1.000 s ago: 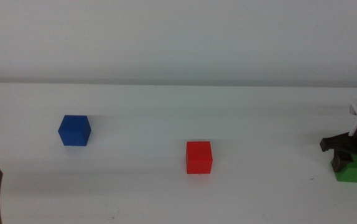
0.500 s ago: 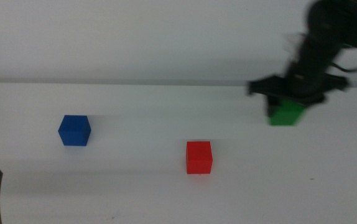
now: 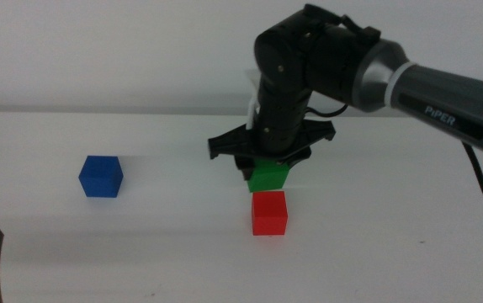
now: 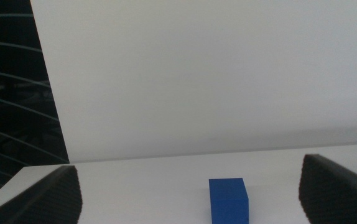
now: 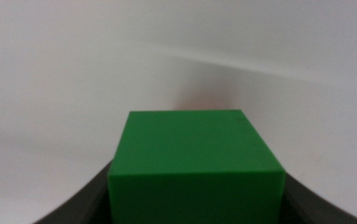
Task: Stack red cubes first, then green, then blue cubes in a specific spot.
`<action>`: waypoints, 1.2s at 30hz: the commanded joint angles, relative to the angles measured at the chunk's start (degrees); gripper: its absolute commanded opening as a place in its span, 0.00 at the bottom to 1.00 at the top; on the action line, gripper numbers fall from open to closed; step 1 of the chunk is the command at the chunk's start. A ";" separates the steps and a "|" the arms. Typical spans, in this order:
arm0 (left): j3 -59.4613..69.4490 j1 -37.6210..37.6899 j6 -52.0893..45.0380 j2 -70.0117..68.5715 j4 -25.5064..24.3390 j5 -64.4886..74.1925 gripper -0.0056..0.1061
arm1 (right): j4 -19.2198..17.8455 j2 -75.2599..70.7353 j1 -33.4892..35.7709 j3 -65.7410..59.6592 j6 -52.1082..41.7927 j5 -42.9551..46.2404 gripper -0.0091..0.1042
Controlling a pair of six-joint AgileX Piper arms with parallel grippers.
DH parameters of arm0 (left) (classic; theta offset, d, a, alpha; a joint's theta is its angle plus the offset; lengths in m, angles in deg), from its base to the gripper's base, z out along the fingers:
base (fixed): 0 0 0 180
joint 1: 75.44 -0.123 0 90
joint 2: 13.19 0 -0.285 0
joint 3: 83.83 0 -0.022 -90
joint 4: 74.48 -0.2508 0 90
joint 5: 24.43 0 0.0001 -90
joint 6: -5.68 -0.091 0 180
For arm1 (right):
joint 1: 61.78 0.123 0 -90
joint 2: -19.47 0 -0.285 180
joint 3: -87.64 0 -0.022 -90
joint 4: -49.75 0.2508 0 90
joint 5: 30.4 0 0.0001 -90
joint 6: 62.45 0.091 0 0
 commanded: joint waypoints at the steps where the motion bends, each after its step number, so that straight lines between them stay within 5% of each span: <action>1: 2.30 -0.06 0.13 -2.33 0.11 -0.86 0.89 | -0.76 -0.25 0.89 -0.11 1.35 -5.98 0.25; 36: 2.30 -0.06 0.13 -2.33 0.11 -0.86 0.89 | -2.19 0.96 0.85 -5.56 8.86 -1.85 0.25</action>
